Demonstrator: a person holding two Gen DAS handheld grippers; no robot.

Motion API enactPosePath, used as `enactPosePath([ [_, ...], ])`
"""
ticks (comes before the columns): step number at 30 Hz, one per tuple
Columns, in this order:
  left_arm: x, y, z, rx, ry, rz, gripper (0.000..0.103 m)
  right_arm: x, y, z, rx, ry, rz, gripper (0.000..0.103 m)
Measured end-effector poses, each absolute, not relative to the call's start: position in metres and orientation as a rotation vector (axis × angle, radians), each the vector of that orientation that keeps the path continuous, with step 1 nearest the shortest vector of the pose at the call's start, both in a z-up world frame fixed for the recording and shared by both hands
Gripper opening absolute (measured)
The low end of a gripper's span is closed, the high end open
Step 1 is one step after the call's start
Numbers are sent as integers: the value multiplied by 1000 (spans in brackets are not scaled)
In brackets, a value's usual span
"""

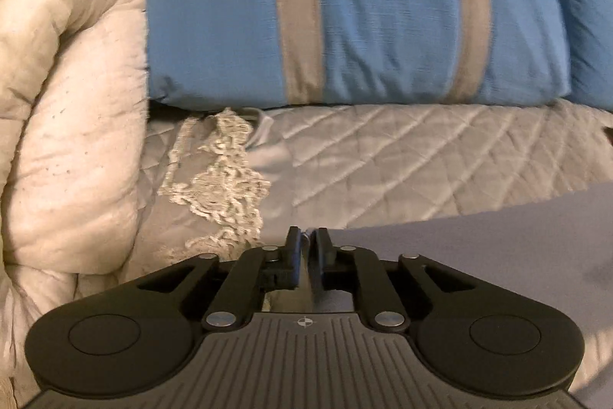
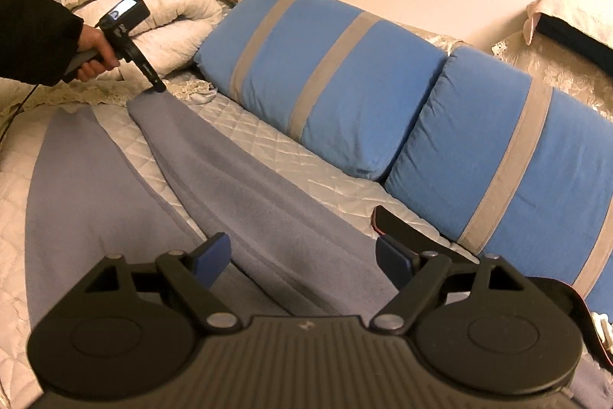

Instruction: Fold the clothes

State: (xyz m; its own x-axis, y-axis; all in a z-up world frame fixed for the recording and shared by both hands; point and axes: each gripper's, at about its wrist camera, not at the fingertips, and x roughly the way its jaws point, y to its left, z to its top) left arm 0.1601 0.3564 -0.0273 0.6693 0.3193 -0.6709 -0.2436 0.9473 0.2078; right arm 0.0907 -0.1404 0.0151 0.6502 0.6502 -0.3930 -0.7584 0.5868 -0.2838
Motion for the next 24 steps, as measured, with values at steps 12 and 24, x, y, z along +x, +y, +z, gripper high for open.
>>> enactPosePath([
  [12,90,398,-44,-574,834,319,46,84,-140,19,-446,237,832,90],
  [24,63,407,-100,-1132,585,282,46,83,-137,16,-445,246,816,90],
])
